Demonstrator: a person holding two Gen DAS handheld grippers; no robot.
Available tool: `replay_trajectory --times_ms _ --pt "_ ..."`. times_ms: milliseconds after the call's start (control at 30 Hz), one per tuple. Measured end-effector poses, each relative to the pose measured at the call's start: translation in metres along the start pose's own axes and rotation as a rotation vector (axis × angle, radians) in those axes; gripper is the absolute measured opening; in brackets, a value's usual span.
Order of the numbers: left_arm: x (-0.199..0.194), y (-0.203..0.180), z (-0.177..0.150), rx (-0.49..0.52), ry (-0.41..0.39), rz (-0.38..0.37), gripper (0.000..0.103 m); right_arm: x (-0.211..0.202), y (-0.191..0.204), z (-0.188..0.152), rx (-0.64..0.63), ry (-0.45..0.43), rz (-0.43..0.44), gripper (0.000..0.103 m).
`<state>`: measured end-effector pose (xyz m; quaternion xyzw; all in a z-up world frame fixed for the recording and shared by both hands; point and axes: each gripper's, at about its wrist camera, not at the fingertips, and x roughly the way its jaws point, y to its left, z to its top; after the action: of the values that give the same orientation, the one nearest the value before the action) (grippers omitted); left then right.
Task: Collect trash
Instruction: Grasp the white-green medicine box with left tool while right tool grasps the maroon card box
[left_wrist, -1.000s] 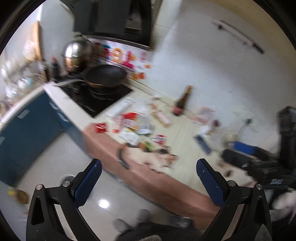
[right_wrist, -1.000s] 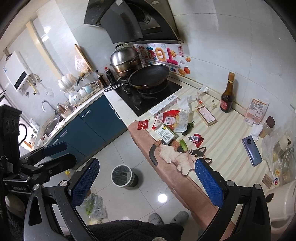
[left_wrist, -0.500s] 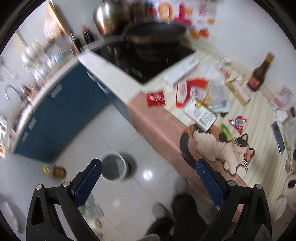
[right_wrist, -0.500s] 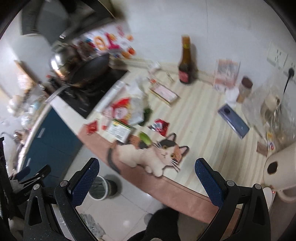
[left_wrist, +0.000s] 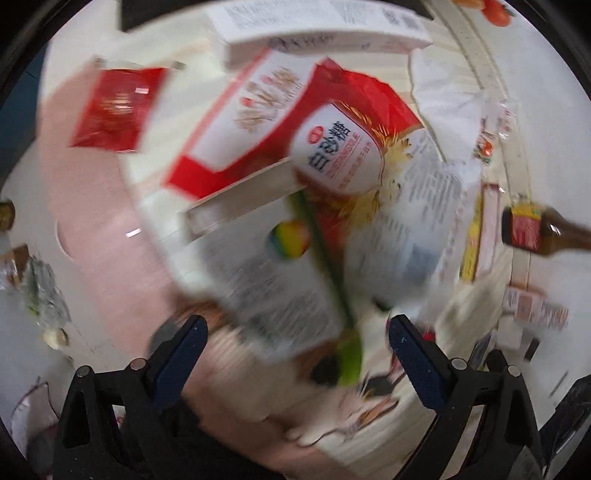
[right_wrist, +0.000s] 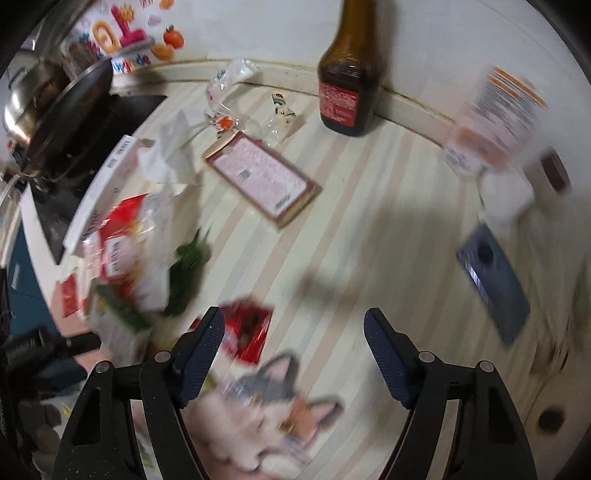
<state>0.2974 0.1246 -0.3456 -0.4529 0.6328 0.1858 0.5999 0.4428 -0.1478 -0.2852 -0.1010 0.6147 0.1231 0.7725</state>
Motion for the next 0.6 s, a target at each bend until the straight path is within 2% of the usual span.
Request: replay_trajectory --times_ms 67,100,167,267,467,567,600 --pt "0.015 -0.001 0.006 -0.043 0.045 -0.017 0.083 0.013 0.002 0.024 -0.057 0.018 -0.037 0.08" --pt "0.02 0.001 0.006 -0.068 0.064 -0.028 0.074 0.017 0.002 0.032 -0.081 0.02 -0.043 0.08" --pt "0.017 0.002 0.004 -0.089 0.035 -0.032 0.07 0.033 0.008 0.054 -0.147 0.041 -0.06 0.081" --pt "0.013 -0.001 -0.003 -0.053 0.006 -0.001 0.066 0.058 0.019 0.08 -0.238 0.072 -0.074 0.081" --pt "0.002 -0.021 -0.03 0.194 -0.137 0.261 0.065 0.099 0.046 0.107 -0.358 0.118 -0.066 0.081" --pt "-0.002 -0.024 -0.042 0.243 -0.161 0.3 0.065 0.113 0.052 0.11 -0.372 0.154 -0.063 0.081" --pt "-0.002 -0.024 -0.044 0.249 -0.162 0.303 0.065 0.114 0.053 0.11 -0.372 0.158 -0.063 0.078"
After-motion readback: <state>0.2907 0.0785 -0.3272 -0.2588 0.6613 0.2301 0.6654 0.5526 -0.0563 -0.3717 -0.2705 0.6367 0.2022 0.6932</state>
